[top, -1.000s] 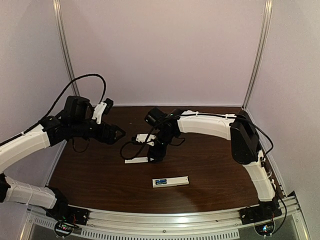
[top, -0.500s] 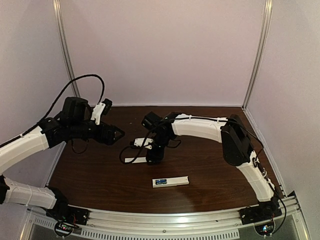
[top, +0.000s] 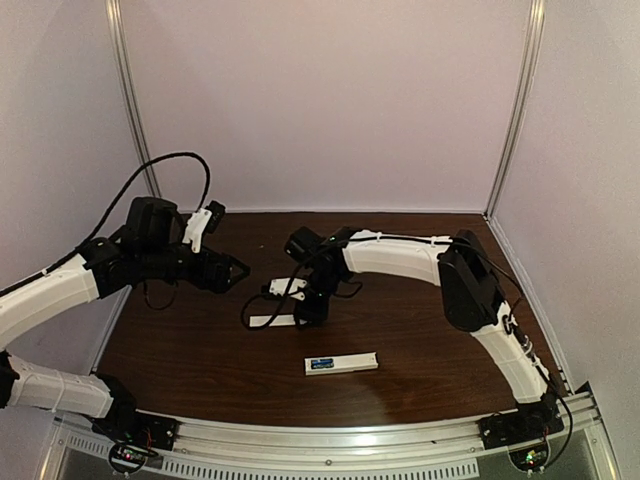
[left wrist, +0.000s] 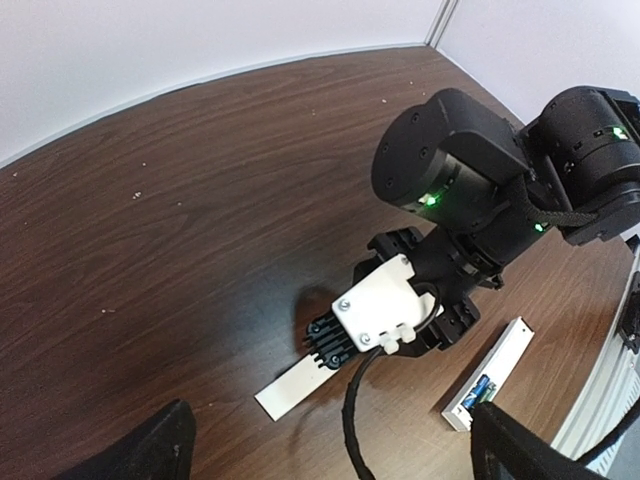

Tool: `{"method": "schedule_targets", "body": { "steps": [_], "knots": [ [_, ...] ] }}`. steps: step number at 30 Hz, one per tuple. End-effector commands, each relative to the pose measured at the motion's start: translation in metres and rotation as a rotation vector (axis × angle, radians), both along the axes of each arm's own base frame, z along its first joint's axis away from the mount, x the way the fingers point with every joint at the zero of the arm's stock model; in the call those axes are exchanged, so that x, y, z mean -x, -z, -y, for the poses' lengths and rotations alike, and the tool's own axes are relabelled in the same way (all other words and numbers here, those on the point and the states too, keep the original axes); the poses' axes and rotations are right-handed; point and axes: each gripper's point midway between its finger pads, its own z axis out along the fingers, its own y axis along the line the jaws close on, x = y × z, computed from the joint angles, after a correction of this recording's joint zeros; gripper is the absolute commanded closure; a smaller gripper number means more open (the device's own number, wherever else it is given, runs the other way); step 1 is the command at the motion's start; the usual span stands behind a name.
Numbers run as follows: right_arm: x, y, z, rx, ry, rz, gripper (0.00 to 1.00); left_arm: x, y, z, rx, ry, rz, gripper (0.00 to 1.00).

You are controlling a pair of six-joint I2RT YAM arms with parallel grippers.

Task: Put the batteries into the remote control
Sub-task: Pick up the battery cover at the center of the board, then pass from the right arm to the left

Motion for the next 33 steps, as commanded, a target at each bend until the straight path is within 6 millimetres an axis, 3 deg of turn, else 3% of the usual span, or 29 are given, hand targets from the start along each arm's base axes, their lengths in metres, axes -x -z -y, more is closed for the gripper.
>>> {"method": "schedule_targets", "body": {
  "steps": [1, 8, 15, 22, 29, 33],
  "knots": [
    [0.022, 0.04, 0.047, 0.187, 0.04, -0.088, 0.59, -0.007, -0.008, 0.001, 0.024, -0.013, 0.039, 0.03],
    [0.03, 0.036, 0.075, 0.237, 0.077, -0.05, 0.73, -0.011, -0.006, 0.002, 0.03, 0.002, 0.033, 0.03],
    [0.029, -0.001, 0.077, 0.17, 0.095, 0.008, 0.86, -0.015, -0.008, 0.004, 0.071, 0.023, 0.049, 0.02],
    [0.025, -0.055, 0.075, 0.071, 0.108, 0.093, 0.88, -0.022, -0.001, 0.011, 0.075, 0.036, 0.042, 0.03],
    [0.024, -0.083, 0.08, 0.026, 0.12, 0.165, 0.88, -0.019, 0.025, 0.034, 0.201, 0.101, -0.136, 0.03],
    [0.026, -0.1, 0.082, 0.005, 0.125, 0.209, 0.88, -0.018, 0.037, 0.031, 0.267, 0.101, -0.229, 0.07]
  ]
}}
